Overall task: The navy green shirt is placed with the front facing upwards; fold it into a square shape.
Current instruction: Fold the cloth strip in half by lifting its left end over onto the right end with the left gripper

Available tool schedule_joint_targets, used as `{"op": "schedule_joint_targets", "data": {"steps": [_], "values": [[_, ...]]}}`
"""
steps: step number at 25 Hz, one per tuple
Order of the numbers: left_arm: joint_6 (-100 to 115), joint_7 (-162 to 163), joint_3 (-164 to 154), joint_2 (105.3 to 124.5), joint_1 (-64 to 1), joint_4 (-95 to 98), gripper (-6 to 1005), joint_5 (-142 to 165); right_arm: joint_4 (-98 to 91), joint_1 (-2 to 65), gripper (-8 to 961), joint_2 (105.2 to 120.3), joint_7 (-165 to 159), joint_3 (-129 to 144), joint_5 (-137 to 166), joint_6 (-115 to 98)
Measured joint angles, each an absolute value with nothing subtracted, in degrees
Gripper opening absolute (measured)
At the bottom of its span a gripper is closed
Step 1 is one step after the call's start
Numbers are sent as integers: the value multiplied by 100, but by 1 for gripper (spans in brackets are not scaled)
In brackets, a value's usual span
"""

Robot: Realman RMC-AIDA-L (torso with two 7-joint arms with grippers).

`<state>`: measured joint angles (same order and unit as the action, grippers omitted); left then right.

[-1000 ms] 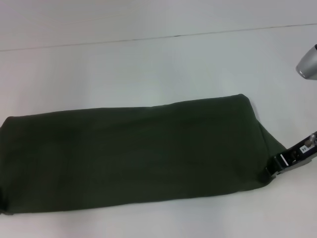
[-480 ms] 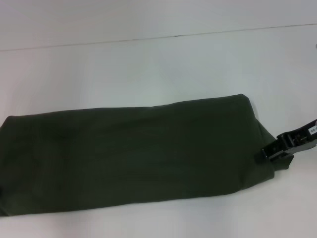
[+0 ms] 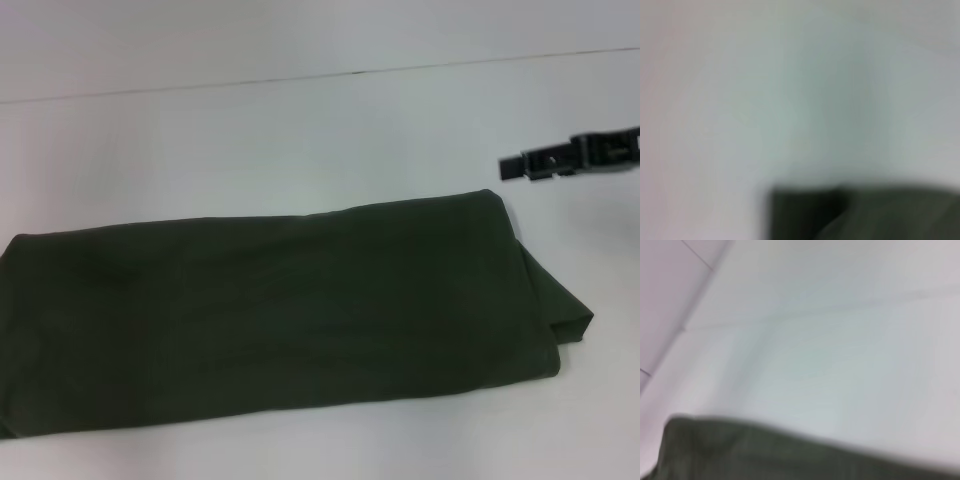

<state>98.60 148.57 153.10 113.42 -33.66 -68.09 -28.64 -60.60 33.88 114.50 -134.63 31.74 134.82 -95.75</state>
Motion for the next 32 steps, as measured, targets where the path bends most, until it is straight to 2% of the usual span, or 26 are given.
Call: {"op": "schedule_joint_targets", "data": {"steps": [3, 5, 7, 10, 12, 19, 24, 32], "values": [[9786, 14528, 15541, 11342, -3299, -6493, 757, -3712, -5770, 3396, 681, 11512, -12968, 3130, 13045, -9140], [9729, 14258, 15612, 11306, -3236, -6130, 793, -4332, -5394, 3411, 683, 11481, -12670, 3122, 12677, -8844], [9726, 14105, 15533, 11279, -3210, -5950, 795, -4528, -4979, 3411, 686, 11352, -12515, 3113, 12360, -8640], [9735, 13994, 15323, 11279, -3177, -5959, 798, -4463, -4406, 3424, 689, 11063, -12280, 3154, 12000, -8666], [9724, 13960, 15258, 11289, -3160, -5980, 798, -4452, -4271, 3440, 692, 10974, -12215, 3159, 11910, -8769], [9742, 13681, 15045, 11343, -3107, -6014, 789, -4425, -4372, 3414, 641, 11028, -12253, 3187, 11892, -8761], [9924, 13680, 14807, 11337, -3103, -6052, 783, -4420, -4395, 3448, 647, 11045, -12285, 3244, 11890, -8864], [9800, 14786, 14808, 11067, -3279, -5865, 777, -3125, -4467, 3479, 644, 10972, -12662, 3676, 12069, -9026]]}}
